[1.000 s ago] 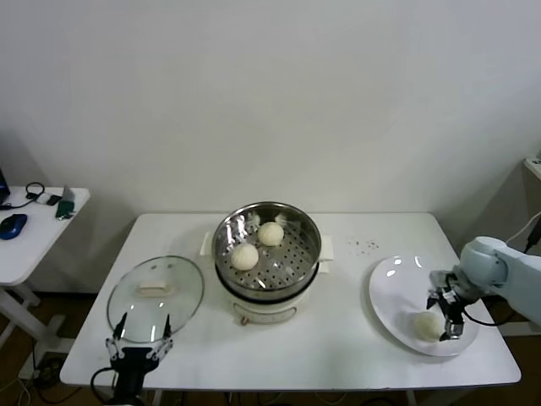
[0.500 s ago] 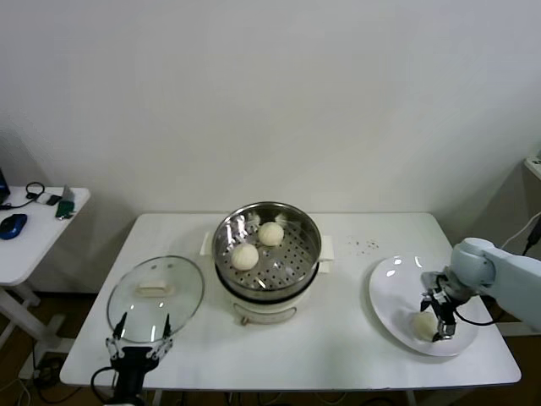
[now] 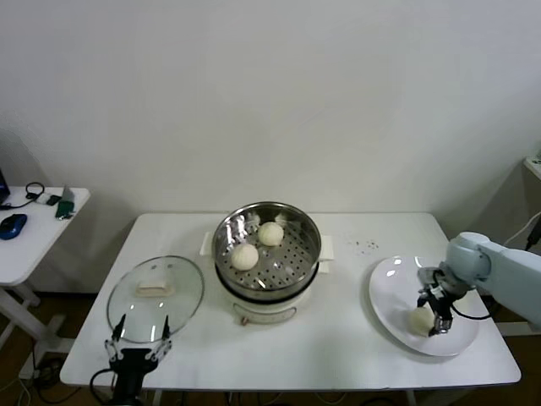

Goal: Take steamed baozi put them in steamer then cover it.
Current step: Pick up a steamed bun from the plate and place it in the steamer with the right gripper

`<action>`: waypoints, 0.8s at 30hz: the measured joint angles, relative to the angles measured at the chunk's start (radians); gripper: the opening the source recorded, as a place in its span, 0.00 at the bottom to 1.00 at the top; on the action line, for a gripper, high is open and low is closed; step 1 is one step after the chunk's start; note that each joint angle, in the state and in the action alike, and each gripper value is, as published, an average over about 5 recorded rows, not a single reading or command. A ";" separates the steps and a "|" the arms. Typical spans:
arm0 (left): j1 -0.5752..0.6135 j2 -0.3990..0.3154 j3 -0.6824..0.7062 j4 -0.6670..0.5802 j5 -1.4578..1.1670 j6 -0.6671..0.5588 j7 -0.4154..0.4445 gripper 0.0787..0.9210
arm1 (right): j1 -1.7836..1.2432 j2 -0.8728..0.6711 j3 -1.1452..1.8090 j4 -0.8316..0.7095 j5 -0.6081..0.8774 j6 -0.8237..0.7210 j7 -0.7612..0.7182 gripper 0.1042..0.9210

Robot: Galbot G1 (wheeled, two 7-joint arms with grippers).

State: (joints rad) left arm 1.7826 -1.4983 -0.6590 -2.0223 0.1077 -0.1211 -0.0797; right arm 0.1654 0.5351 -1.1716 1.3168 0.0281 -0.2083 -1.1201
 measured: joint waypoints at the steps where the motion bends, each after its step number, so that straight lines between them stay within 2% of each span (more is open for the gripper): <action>1: 0.001 0.000 0.000 0.000 0.000 0.000 0.000 0.88 | 0.025 0.007 -0.018 0.000 0.001 0.011 -0.003 0.74; 15: 0.004 0.004 0.013 -0.004 0.000 -0.002 0.000 0.88 | 0.492 0.232 -0.282 0.042 0.022 0.287 -0.039 0.74; 24: -0.004 0.010 0.018 -0.002 -0.001 -0.003 0.003 0.88 | 0.641 0.420 -0.314 0.096 0.002 0.444 -0.051 0.74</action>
State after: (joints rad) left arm 1.7789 -1.4886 -0.6410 -2.0246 0.1068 -0.1241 -0.0767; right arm 0.8060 0.9552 -1.4851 1.4124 0.0303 0.2359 -1.1714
